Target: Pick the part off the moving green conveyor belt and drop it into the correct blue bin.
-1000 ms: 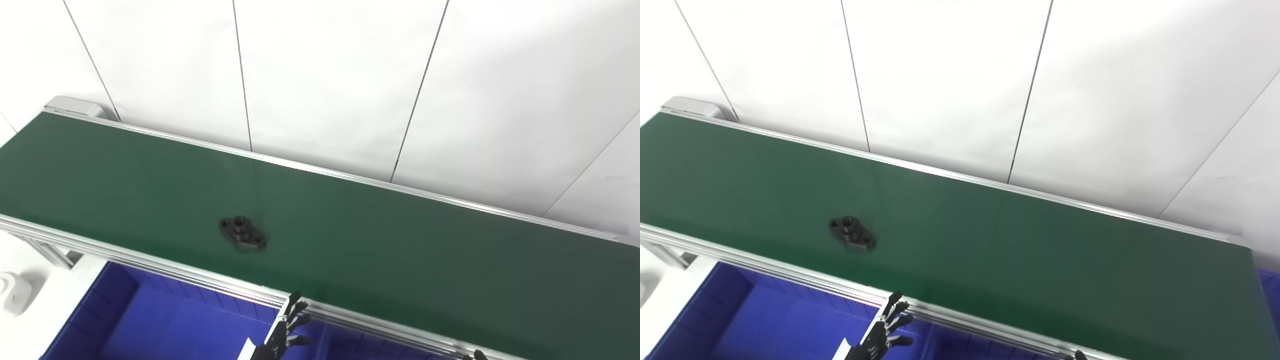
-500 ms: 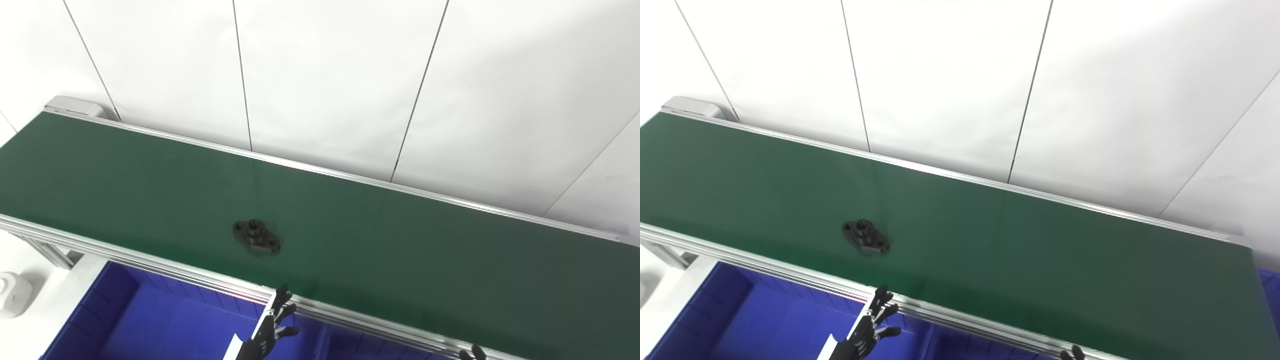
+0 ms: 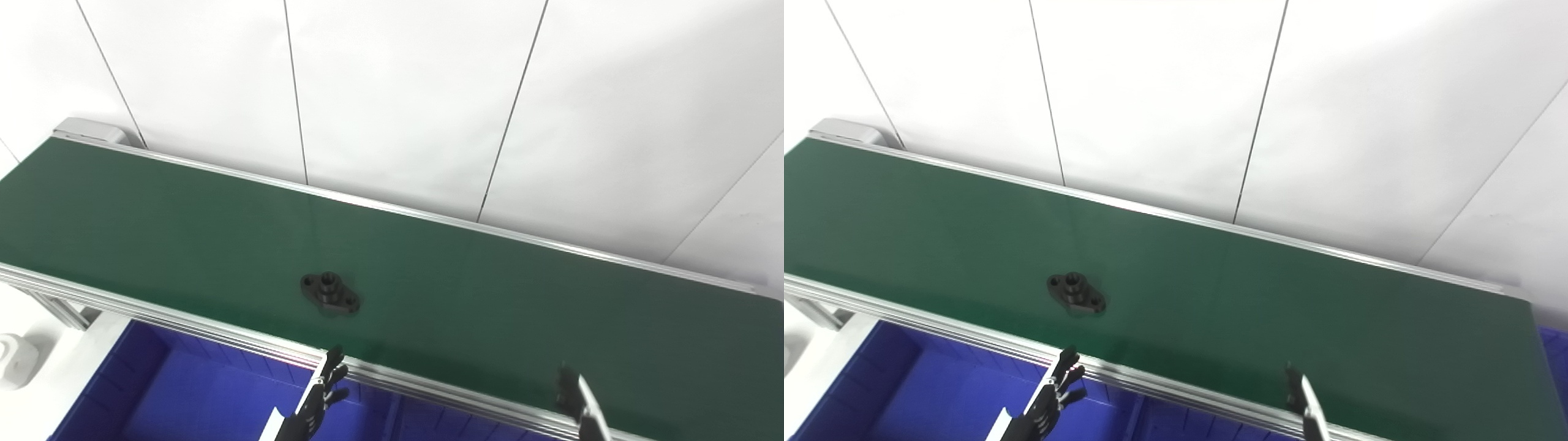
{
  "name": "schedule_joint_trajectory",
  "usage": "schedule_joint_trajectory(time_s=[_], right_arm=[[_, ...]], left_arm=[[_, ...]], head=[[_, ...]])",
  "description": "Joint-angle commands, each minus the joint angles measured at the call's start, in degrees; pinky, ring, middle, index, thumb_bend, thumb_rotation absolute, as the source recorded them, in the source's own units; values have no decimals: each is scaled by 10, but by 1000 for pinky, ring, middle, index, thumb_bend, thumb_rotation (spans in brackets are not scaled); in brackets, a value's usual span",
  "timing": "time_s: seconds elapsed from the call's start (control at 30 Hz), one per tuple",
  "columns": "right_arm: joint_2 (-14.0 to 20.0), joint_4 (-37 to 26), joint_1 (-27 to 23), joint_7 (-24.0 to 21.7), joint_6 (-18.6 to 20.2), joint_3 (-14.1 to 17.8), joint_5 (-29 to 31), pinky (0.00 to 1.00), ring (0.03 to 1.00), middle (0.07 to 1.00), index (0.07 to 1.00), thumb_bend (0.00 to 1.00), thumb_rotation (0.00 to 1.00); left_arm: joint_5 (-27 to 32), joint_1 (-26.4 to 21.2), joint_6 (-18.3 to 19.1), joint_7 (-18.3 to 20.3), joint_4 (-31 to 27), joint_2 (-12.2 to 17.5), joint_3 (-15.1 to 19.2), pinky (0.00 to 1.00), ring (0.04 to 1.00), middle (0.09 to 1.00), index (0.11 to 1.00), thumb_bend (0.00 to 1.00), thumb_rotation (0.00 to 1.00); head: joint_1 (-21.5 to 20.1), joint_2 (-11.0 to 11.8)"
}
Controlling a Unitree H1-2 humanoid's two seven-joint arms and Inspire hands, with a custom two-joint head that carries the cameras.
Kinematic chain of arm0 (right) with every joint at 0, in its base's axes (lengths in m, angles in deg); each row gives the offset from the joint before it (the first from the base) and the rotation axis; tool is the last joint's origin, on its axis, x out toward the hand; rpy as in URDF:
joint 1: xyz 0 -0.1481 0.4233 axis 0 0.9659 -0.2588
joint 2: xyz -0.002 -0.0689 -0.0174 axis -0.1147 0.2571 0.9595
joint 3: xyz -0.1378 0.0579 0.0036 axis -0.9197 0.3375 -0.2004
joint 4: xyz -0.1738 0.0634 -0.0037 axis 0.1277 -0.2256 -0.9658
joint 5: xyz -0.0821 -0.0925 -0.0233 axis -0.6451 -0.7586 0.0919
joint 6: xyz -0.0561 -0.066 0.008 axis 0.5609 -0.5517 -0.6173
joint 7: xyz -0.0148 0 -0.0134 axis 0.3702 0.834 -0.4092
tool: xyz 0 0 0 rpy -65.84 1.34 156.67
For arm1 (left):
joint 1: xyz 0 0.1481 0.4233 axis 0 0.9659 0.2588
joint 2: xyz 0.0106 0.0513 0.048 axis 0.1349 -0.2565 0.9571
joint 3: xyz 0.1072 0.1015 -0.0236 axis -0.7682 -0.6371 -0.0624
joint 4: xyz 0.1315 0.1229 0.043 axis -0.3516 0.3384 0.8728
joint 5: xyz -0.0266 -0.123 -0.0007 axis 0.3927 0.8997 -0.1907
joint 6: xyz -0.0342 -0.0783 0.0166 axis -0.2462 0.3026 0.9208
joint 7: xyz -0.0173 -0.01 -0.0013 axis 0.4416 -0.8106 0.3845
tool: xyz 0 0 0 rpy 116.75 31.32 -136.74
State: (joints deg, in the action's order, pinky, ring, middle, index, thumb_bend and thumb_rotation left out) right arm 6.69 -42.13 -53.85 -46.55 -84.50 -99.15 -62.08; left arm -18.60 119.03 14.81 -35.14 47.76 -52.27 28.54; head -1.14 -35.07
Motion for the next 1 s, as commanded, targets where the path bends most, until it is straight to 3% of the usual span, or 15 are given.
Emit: schedule_joint_trajectory(time_s=[0.0, 0.3, 0.5, 0.7, 0.97], right_arm=[[-16, -27, -19, -1, 25, -5, -33, 847, 920, 938, 929, 759, 761], [-44, -31, -131, -35, 138, -20, -171, 747, 877, 921, 917, 878, 730], [-58, -11, -186, -57, 214, -41, -259, 716, 853, 899, 921, 865, 578], [-55, 36, -238, -52, 245, -55, -311, 738, 843, 887, 902, 865, 525], [-43, 109, -300, -40, 261, -85, -377, 755, 826, 874, 891, 848, 548]], left_arm=[[15, 2, -3, 11, -25, 4, 0, 903, 972, 1000, 1000, 718, 746], [14, 1, 4, 29, -32, -3, 5, 942, 994, 1000, 1000, 720, 767], [18, 3, 12, 38, -37, -7, 4, 951, 995, 1000, 1000, 726, 801], [11, 3, 7, 37, -34, -13, 3, 942, 988, 1000, 1000, 735, 816], [17, 2, 3, 40, -32, -13, 3, 928, 983, 1000, 1000, 736, 832]], head=[[-7, -5], [-9, -12], [-15, -18], [-11, -19], [-11, -23]])
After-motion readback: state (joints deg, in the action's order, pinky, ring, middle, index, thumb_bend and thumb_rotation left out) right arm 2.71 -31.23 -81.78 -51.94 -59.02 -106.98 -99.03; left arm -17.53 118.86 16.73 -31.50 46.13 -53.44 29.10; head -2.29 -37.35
